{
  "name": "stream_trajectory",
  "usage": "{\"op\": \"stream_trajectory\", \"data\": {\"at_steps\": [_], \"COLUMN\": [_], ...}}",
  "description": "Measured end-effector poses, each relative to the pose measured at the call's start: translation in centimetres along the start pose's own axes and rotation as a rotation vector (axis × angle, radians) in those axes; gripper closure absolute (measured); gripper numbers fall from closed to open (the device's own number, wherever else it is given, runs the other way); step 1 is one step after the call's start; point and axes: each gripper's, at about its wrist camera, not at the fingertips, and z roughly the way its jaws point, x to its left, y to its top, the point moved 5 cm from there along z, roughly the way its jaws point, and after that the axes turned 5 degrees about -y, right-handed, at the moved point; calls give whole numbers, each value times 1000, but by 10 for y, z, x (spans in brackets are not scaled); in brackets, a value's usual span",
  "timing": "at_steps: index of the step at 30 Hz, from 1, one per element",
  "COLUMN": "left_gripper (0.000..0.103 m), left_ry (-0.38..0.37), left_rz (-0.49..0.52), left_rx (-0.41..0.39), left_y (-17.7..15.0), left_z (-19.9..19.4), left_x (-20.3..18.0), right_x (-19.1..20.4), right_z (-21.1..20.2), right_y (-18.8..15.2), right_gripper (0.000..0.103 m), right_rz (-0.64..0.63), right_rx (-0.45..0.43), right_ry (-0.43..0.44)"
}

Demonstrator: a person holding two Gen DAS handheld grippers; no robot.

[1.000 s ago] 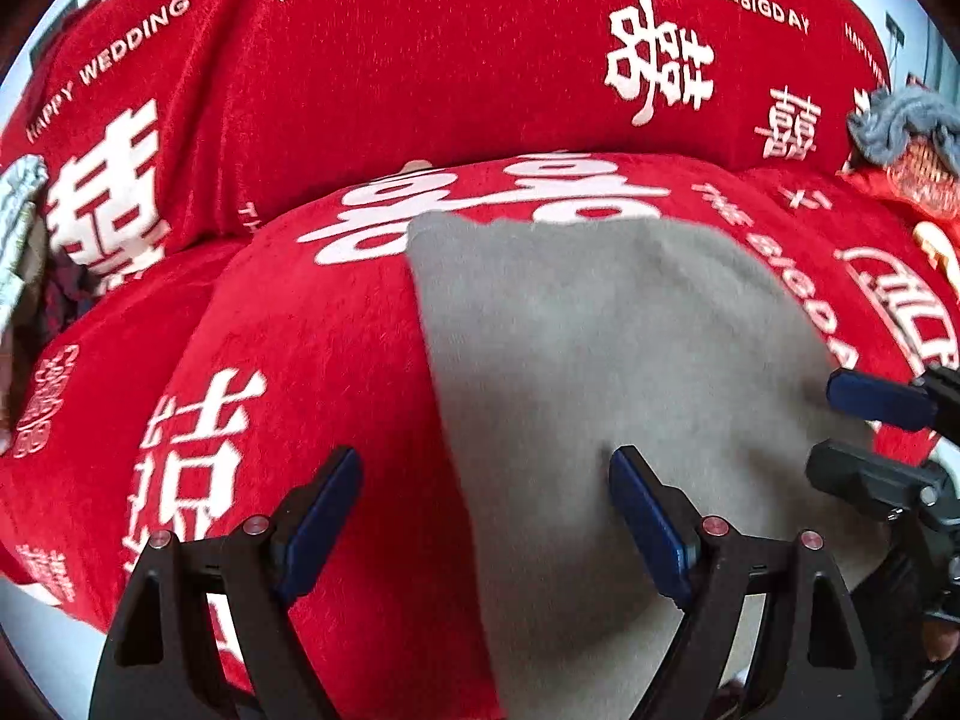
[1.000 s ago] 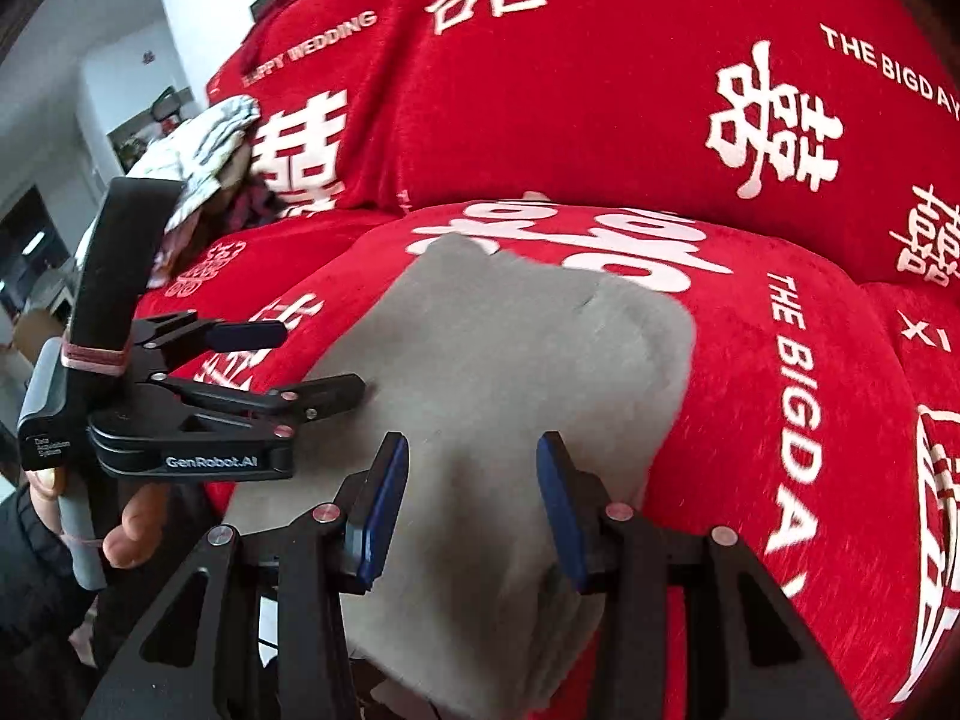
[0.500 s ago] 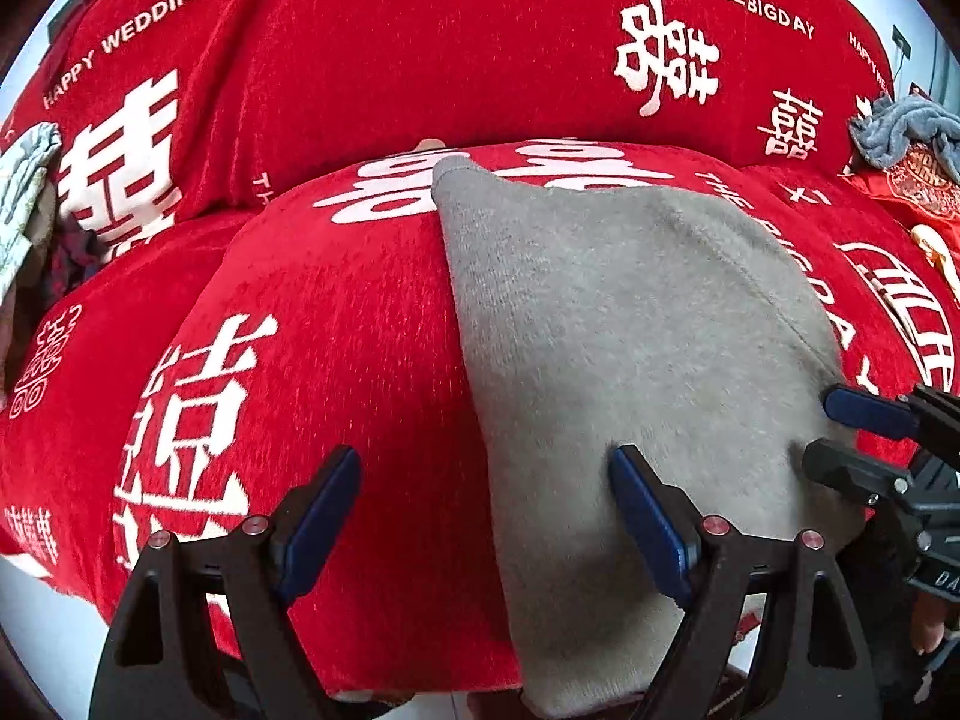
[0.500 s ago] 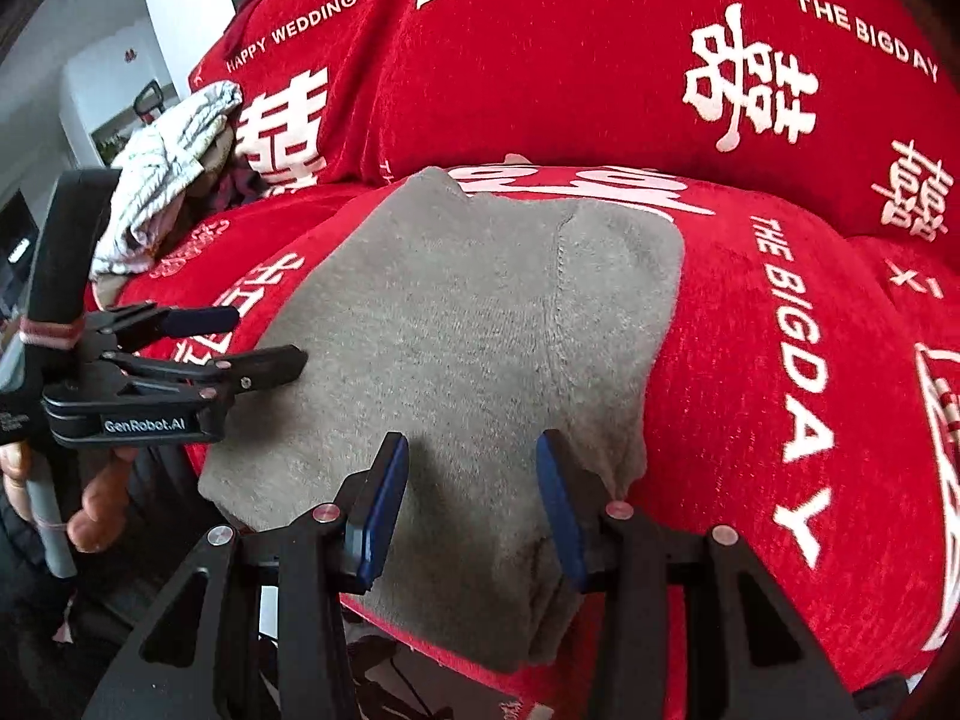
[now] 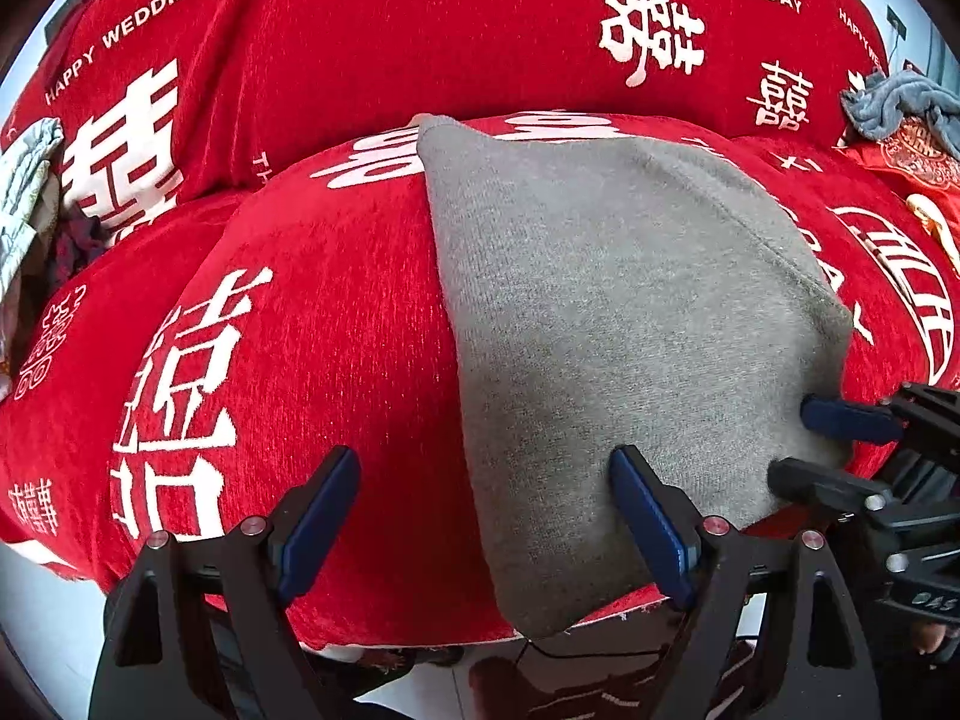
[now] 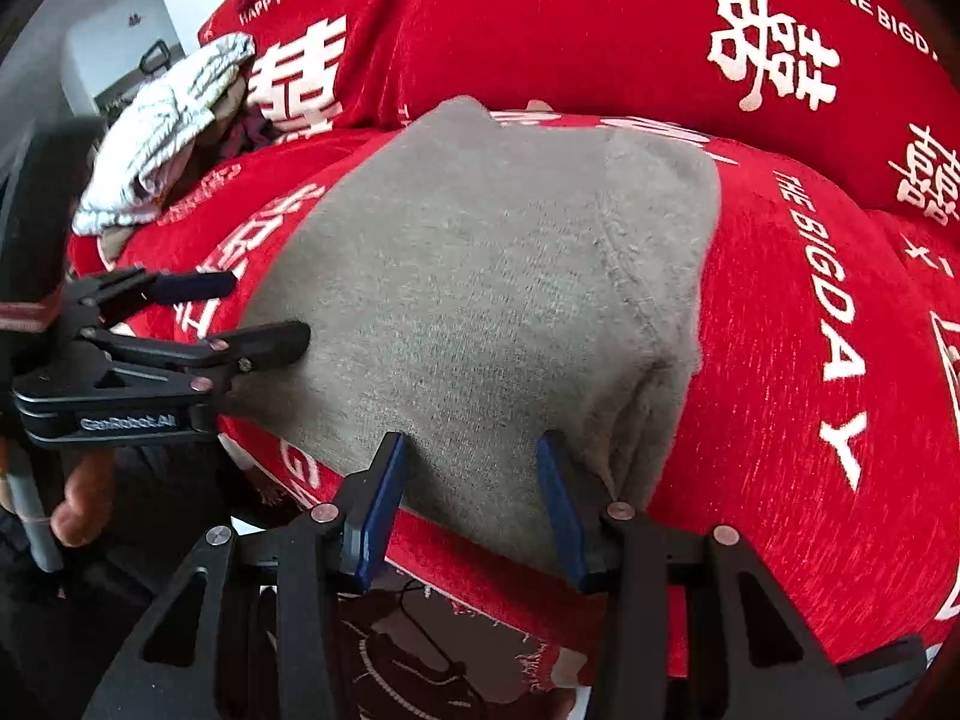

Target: Fold small clothes

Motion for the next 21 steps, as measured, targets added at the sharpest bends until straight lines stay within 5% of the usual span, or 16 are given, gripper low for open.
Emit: {"op": "stream_trajectory", "data": {"at_steps": [6, 14, 16, 21], "left_gripper": [17, 16, 1, 0], "left_ry": [5, -10, 30, -18], "left_rz": [10, -4, -2, -56], "left_rx": [3, 26, 33, 64], "left_y": [1, 4, 7, 12], "left_z": [2, 7, 13, 20], "left_x": [0, 1, 3, 9], "right_x": [-13, -26, -26, -25], "right_z": [-19, 21, 25, 29], "right_y": [38, 68, 70, 75], "right_gripper": [49, 50, 50, 50], "right_rz": [33, 97, 112, 96], "right_rx": [-77, -20, -24, -11], "right_ry": [3, -14, -26, -40]}}
